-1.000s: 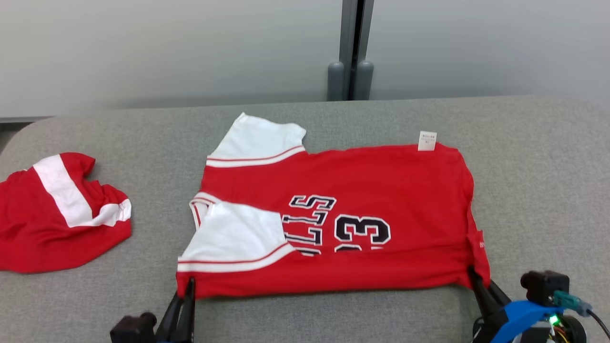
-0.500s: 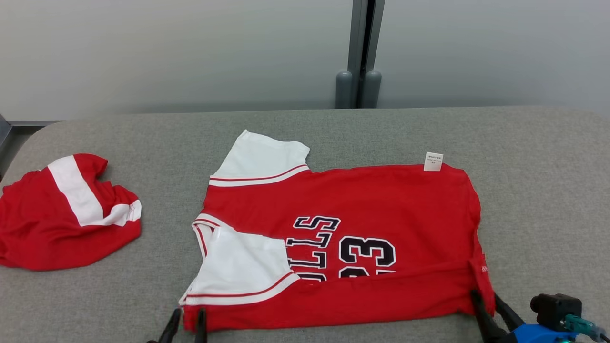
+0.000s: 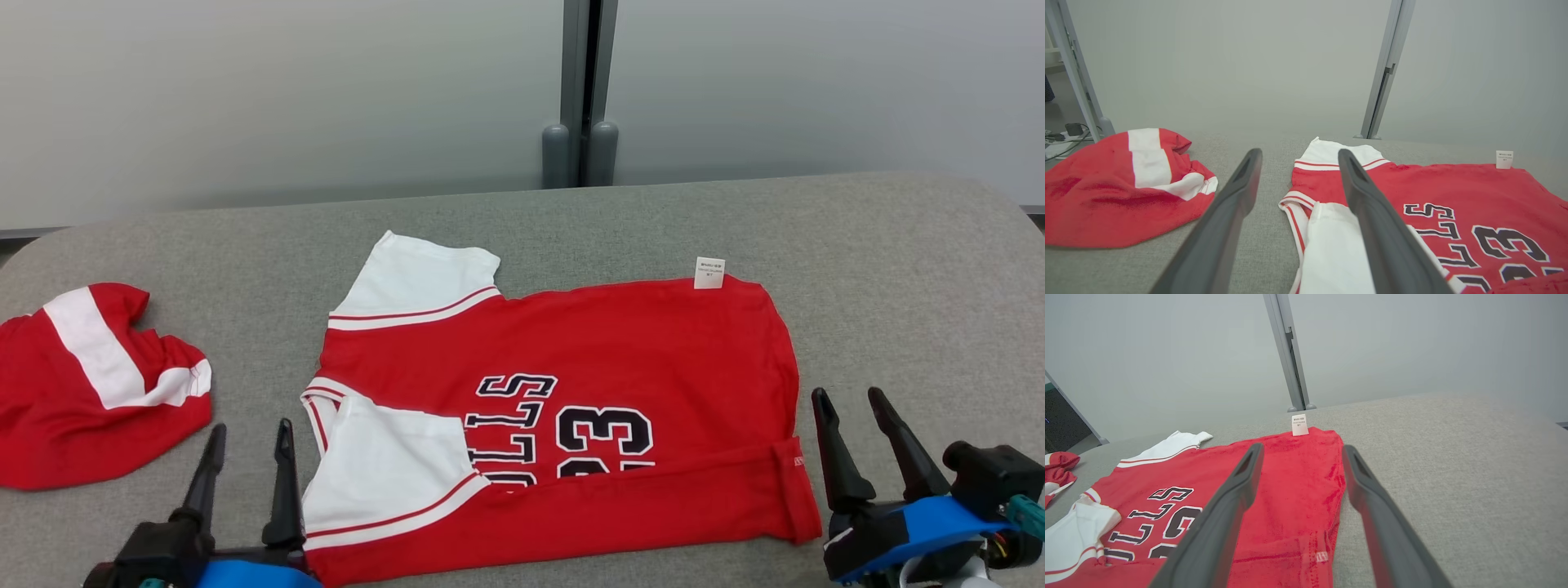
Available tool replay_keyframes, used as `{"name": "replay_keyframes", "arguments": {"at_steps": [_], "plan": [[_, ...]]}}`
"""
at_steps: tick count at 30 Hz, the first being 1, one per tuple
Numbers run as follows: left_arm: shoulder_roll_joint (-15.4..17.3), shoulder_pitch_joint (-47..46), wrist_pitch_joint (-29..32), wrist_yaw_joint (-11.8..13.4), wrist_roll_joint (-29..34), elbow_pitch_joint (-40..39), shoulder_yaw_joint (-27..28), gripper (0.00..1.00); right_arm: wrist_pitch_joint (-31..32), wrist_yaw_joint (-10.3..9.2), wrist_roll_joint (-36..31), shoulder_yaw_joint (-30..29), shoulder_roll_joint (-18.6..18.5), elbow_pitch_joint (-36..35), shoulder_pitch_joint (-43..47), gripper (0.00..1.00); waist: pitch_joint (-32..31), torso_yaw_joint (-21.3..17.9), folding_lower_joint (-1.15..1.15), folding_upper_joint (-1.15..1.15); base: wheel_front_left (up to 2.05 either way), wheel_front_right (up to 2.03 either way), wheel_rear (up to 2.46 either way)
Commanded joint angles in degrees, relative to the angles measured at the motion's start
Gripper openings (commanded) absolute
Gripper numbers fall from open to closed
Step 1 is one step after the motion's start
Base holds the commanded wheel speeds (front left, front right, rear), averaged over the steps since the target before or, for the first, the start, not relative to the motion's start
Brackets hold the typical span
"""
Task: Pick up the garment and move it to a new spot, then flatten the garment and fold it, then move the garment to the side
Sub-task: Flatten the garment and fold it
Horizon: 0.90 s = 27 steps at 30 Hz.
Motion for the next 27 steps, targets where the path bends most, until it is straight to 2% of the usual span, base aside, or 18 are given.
{"name": "replay_keyframes", "arguments": {"at_steps": [1,11,27], "plan": [[0.50,-1.77,-0.24,0.04,0.84,-1.15,1.28,1.00,-1.52,0.03,-0.72,0.33,0.53,-0.31,-1.41,1.00,-0.15,-0.17,0.00,0.00,0.00,0.00,0.00],[0.53,-4.45,-0.24,-0.41,3.06,-2.27,3.91,1.00,-5.07,0.03,-2.25,1.03,2.58,-0.36,-3.99,1.00,-0.78,-0.19,0.00,0.00,0.00,0.00,0.00],[-0.34,-3.45,-0.25,-1.68,4.89,0.89,3.69,1.00,-5.14,0.03,-6.29,2.93,4.34,-2.33,-0.94,1.00,-2.06,1.38,0.00,0.00,0.00,0.00,0.00]]}}
